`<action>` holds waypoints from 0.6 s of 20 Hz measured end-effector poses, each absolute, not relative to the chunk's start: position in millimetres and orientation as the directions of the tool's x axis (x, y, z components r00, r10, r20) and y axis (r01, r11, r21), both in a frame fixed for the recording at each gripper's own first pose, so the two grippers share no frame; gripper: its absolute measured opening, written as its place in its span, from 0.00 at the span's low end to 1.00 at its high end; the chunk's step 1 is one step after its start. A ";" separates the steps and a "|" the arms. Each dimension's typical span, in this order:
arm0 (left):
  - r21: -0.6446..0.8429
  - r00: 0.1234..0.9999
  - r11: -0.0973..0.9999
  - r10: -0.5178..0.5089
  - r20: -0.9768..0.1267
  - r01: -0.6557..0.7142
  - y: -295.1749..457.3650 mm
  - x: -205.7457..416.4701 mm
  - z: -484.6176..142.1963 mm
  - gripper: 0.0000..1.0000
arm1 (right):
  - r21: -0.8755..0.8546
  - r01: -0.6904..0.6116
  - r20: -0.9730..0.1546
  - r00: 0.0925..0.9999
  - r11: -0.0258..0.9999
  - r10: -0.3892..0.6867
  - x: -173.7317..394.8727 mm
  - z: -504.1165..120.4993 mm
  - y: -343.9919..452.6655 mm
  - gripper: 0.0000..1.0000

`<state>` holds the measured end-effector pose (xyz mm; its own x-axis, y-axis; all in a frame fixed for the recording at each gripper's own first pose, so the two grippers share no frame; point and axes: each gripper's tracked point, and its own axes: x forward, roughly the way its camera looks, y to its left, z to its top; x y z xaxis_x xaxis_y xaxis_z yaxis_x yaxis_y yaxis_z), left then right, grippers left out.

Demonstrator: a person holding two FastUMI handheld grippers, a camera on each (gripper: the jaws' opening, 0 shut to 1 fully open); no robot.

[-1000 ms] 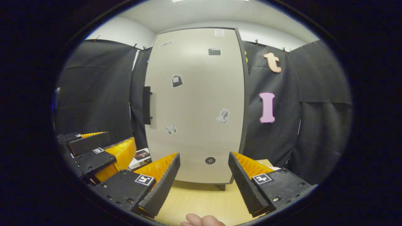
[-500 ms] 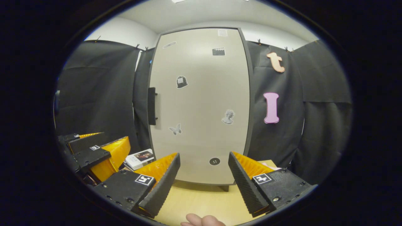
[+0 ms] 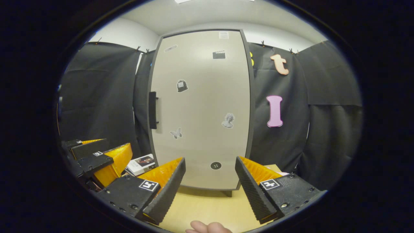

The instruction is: Open the cabinet door with the right hand, grasp the bottle in the cabinet with the left hand and place it on the coaster, then close the cabinet door with the right hand.

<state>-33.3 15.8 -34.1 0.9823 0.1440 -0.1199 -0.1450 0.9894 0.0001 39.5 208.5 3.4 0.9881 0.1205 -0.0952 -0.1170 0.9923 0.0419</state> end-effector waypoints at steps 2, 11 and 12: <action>0.003 0.979 0.989 0.144 -0.142 -0.145 15.6 -37.8 -35.1 0.94 | 0.053 -0.118 -0.087 0.989 0.992 0.122 35.8 6.8 207.3 0.99; 0.002 0.981 0.989 0.148 -0.126 -0.149 19.8 -42.0 -31.0 0.94 | 0.048 -0.132 -0.087 0.987 0.990 0.136 35.3 5.3 217.8 0.99; 0.002 0.980 0.991 0.135 -0.145 -0.136 17.6 -41.7 -36.2 0.94 | 0.048 -0.131 -0.087 0.987 0.990 0.135 35.1 5.0 217.5 0.99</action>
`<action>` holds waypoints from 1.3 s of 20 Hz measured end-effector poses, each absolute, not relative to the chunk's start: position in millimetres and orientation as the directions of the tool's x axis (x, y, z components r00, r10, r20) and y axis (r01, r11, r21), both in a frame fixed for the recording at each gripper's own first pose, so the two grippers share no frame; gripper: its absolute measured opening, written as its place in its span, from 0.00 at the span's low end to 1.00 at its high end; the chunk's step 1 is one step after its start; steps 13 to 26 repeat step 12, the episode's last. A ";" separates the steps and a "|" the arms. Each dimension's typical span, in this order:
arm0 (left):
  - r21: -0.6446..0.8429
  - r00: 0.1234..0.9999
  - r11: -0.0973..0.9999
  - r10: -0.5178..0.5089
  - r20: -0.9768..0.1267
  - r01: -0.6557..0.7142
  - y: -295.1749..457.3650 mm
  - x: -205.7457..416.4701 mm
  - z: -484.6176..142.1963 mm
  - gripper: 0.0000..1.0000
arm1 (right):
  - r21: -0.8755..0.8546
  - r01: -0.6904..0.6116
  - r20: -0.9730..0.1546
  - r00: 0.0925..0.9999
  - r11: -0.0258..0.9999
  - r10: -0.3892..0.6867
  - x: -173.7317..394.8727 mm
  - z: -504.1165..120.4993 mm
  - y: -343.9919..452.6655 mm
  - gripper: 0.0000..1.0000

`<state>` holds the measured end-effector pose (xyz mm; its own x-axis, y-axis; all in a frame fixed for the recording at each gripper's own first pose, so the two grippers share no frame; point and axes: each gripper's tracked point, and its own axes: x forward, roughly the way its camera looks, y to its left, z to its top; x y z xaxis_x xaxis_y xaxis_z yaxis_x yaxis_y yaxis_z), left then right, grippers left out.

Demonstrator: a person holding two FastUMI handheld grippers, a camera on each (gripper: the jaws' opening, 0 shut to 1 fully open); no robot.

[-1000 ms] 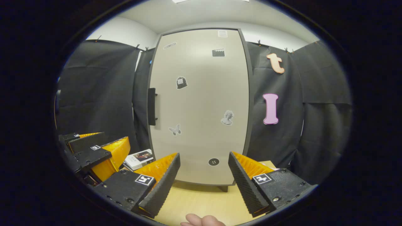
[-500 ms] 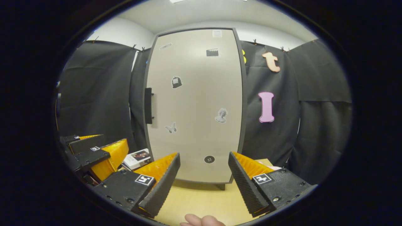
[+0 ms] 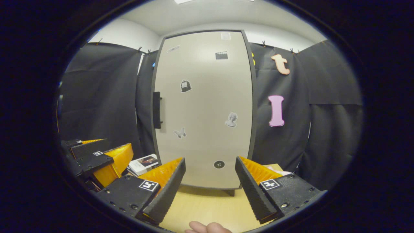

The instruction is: Open the cabinet door with the right hand, grasp the bottle in the cabinet with the left hand and place it on the coaster, then close the cabinet door with the right hand.

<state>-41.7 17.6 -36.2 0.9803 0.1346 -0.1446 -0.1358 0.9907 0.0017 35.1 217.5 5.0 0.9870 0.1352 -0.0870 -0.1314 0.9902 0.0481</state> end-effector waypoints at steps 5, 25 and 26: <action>-0.010 0.981 0.994 0.109 -0.159 -0.112 12.9 -41.0 -38.3 0.95 | 0.053 -0.126 -0.092 0.987 0.991 0.130 35.4 3.5 216.4 0.99; -0.014 0.979 0.994 0.106 -0.174 -0.110 17.0 -39.6 -43.2 0.95 | 0.055 -0.138 -0.115 0.983 0.989 0.143 38.8 -3.1 224.3 0.99; -0.014 0.979 0.994 0.106 -0.174 -0.110 17.0 -39.6 -43.2 0.95 | 0.055 -0.138 -0.115 0.983 0.989 0.143 38.8 -3.1 224.3 0.99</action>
